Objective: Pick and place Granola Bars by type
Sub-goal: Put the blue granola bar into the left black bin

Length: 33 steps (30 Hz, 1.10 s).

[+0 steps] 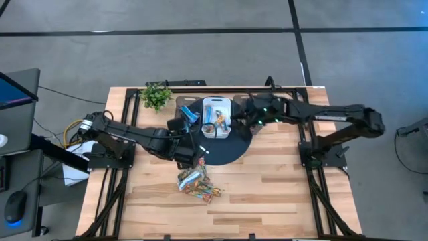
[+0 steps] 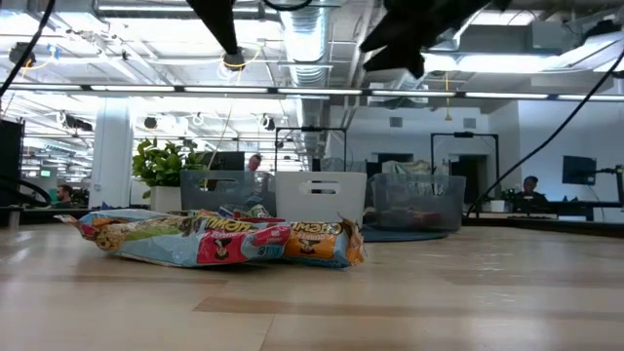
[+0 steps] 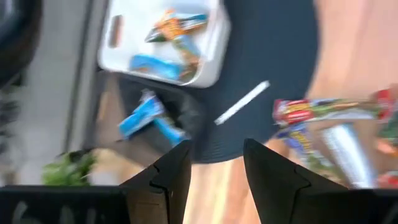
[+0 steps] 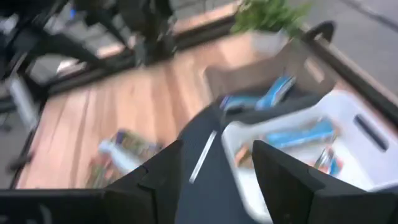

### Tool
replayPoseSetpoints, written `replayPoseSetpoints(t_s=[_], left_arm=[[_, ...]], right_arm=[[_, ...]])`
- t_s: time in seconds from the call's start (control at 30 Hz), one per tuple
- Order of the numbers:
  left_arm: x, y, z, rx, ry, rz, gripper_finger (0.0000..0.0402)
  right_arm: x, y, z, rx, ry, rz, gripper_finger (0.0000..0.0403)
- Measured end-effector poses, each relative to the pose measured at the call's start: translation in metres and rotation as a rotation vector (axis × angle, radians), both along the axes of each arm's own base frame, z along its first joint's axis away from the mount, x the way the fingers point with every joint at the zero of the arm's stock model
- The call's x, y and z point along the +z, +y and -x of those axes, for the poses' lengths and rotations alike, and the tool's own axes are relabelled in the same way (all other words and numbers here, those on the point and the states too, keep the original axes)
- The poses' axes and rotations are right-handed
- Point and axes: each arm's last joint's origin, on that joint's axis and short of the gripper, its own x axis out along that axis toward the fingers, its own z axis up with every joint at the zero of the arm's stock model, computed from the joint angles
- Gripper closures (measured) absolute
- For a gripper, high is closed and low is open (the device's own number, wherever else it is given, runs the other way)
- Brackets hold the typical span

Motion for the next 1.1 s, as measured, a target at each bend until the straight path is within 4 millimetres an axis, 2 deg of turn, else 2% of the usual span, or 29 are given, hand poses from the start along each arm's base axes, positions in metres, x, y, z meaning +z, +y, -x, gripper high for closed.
replayPoseSetpoints(t_s=[0.4,0.47,0.67,0.77,0.9,1.1], left_arm=[[-0.001,0.006,-0.015,-0.030,-0.077,0.197,0.0260],[-0.012,0.005,-0.018,-0.043,-0.096,0.225,0.0260],[-0.071,0.003,-0.012,-0.004,-0.112,0.388,0.0260],[-0.092,0.002,-0.008,0.042,-0.150,0.449,0.0260],[-0.110,-0.002,-0.006,0.058,-0.187,0.480,0.0260],[-0.123,-0.001,-0.004,0.086,-0.211,0.488,0.0260]], right_arm=[[0.013,0.065,0.045,0.016,0.141,0.176,0.0252],[0.013,0.071,0.052,0.006,0.166,0.204,0.0256],[0.013,0.085,0.078,-0.028,0.242,0.256,0.0267],[0.011,0.091,0.090,-0.019,0.230,0.269,0.0271],[0.006,0.094,0.105,-0.016,0.206,0.257,0.0275],[-0.002,0.094,0.122,-0.033,0.175,0.203,0.0278]])
